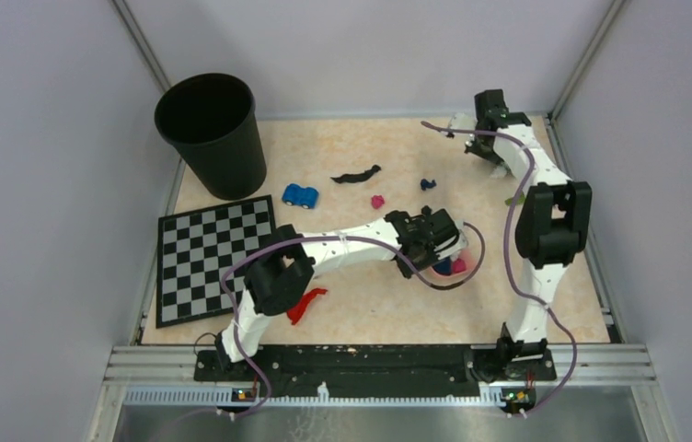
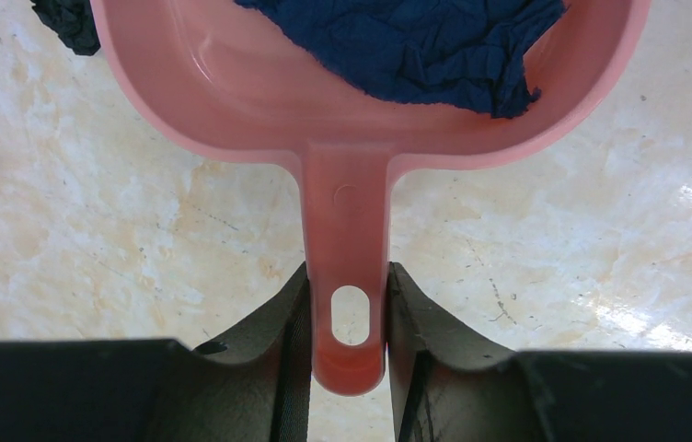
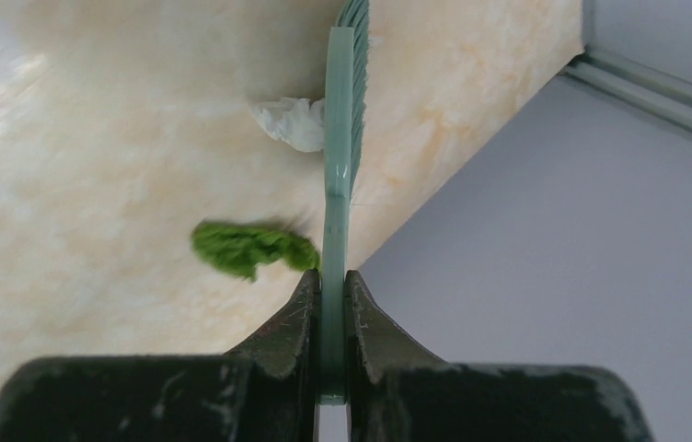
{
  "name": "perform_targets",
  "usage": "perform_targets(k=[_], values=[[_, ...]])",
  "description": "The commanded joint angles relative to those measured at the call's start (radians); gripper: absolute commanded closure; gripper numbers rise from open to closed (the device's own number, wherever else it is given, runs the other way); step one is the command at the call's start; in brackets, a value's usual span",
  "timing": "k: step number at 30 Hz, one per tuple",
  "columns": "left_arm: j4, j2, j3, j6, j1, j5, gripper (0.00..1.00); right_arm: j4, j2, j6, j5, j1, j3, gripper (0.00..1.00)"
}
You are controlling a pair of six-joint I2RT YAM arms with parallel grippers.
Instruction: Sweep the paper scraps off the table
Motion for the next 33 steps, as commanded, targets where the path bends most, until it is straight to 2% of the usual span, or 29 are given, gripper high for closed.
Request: perform_targets(k=[1,5,8,17,23,26,30,33], values=[[-0.025,-0.014,0.031,-0.003,0.02,-0.013,1.0,-0.197,-0.217,0.061,-0.119,0.047,-0.148,1.0],[-0.043,0.017,0.056,0.015,0.034,-0.005,1.0,-0.27,-0.355,0.136,-0.204,0.098,-0.287,1.0],[-0.053,0.044,0.08,0.022,0.04,0.0,1.0,-0.32,-0.412,0.214,-0.277,0.12,-0.326,1.0],[-0.055,0.106,0.13,0.02,0.041,0.067,1.0,-0.516,-0.46,0.464,-0.552,0.121,-0.273,1.0],[-0.027,0.102,0.128,0.005,0.04,0.09,1.0,-0.635,-0.413,0.574,-0.655,0.09,-0.104,1.0],[-0.019,0.088,0.112,-0.005,0.04,0.097,1.0,-0.649,-0.399,0.589,-0.611,0.055,0.014,1.0],[0.031,0.036,0.05,-0.01,0.039,0.089,1.0,-0.641,-0.379,0.525,-0.416,0.023,0.092,1.0],[0.061,0.007,0.016,-0.002,0.039,0.09,1.0,-0.565,-0.388,0.458,-0.256,0.007,0.075,1.0]])
